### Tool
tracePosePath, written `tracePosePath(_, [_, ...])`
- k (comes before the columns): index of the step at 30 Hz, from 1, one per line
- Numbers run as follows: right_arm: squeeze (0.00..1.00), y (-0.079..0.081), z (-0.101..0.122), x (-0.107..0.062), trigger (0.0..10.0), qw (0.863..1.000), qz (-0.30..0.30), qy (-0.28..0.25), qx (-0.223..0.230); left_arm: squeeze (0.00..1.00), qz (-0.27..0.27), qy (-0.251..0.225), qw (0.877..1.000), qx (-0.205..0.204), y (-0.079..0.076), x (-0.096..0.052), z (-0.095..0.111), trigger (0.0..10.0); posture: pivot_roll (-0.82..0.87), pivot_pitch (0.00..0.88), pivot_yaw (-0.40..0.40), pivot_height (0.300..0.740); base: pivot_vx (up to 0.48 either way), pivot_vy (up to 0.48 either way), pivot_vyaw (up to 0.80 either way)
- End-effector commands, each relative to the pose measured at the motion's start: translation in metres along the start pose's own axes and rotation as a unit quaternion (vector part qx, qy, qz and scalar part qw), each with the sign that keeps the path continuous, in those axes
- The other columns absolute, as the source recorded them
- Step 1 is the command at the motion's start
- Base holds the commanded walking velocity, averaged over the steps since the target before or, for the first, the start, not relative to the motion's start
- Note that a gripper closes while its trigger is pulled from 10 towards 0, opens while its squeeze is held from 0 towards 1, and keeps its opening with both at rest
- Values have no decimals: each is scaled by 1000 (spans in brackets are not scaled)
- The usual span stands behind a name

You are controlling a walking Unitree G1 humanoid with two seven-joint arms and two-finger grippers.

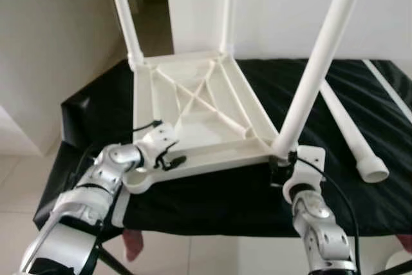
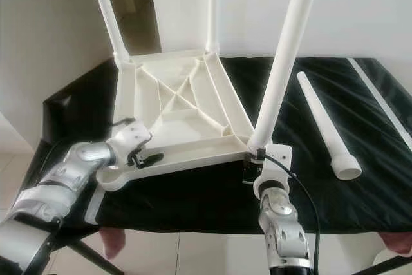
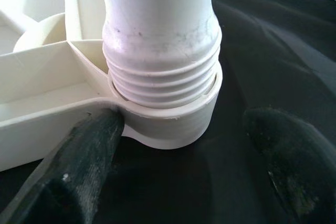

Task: Building children table

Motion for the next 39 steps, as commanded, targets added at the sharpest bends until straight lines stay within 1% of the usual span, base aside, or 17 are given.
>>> tracePosePath(1, [0, -13, 13, 11, 10000, 1000, -21, -21, -3, 0, -169, 34, 985, -14, -25, -10, -18, 10000, -13, 0, 34, 740, 0, 0, 0])
tracePosePath(4, [0, -18, 21, 26, 10000, 1000, -13, -27, -10, 0, -224, 21, 974, -16, -32, -19, -16, 10000, -15, 0, 35, 740, 0, 0, 0])
tracePosePath(7, [0, -19, 23, 30, 10000, 999, -13, -28, -10, 0, -232, 19, 972, -17, -34, -21, -15, 10000, -15, 0, 35, 740, 0, 0, 0])
tracePosePath(10, [0, -29, 31, 40, 10000, 999, -26, -35, -14, 0, -262, 23, 965, -7, -41, -29, -17, 10000, -6, 0, 31, 740, 0, 0, 0])
tracePosePath(13, [0, -32, 33, 42, 10000, 999, -29, -37, -15, 0, -272, 24, 962, -5, -44, -31, -17, 10000, -4, 0, 31, 740, 0, 0, 0])
tracePosePath(15, [0, -35, 33, 43, 10000, 999, -33, -37, -14, 0, -287, 23, 958, -8, -49, -37, -17, 10000, 5, 0, 29, 740, 0, 0, 0])
tracePosePath(21, [0, -36, 28, 42, 10000, 999, -36, -31, -10, 0, -289, 21, 957, -12, -50, -41, -17, 10000, 10, 0, 31, 740, 0, 0, 0])
tracePosePath(25, [0, -38, 23, 41, 10000, 998, -45, -31, -6, 0, -280, 11, 959, -30, -40, -45, -12, 10000, 12, 0, 31, 740, 0, 0, 0])
tracePosePath(26, [0, -41, 24, 39, 10000, 998, -56, -37, -10, 0, -265, 5, 963, -37, -30, -48, -10, 10000, 4, 0, 35, 740, 0, 0, 0])
tracePosePath(28, [0, -46, 24, 36, 10000, 996, -72, -46, -12, 0, -243, -2, 969, -46, -16, -54, -6, 10000, 3, 0, 36, 740, 0, 0, 0])
tracePosePath(31, [0, -51, 22, 32, 10000, 995, -87, -46, -9, 0, -234, -14, 970, -58, -6, -63, 0, 10000, -1, 0, 37, 740, 0, 0, 0])
tracePosePath(32, [0, -52, 20, 30, 10000, 995, -92, -44, -9, 0, -233, -15, 971, -56, -2, -68, 1, 10000, 0, 0, 36, 740, 0, 0, 0])
tracePosePath(33, [0, -52, 20, 30, 10000, 995, -92, -44, -9, 0, -233, -15, 971, -56, -2, -68, 1, 10000, 0, 0, 36, 740, 0, 0, 0])
tracePosePath(34, [0, -54, 17, 28, 10000, 994, -98, -42, -9, 0, -226, -22, 972, -56, 7, -75, 5, 10000, 0, 0, 37, 740, 0, 0, 0])
tracePosePath(35, [0, -55, 16, 26, 10000, 994, -101, -40, -10, 0, -221, -27, 973, -58, 11, -78, 8, 10000, 0, 0, 37, 740, 0, 0, 0])
tracePosePath(37, [0, -56, 14, 25, 10000, 994, -103, -38, -10, 0, -204, -35, 976, -61, 19, -80, 11, 10000, 2, 0, 37, 740, 0, 0, 0])
tracePosePath(39, [0, -56, 13, 25, 10000, 994, -104, -37, -9, 0, -194, -37, 978, -62, 23, -81, 11, 10000, 2, 0, 37, 740, 0, 0, 0])
Point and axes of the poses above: a point about 5 cm out from each wrist's last joint towards the gripper, its own x axis pointing out of the wrist towards the gripper, its own z axis along the axis of the wrist's last joint, y = z × x, the point moved 1 cm from there along x, pointing out of the wrist towards the gripper, and after that the axes turned 3 degrees about -x, right-handed, at the moved point
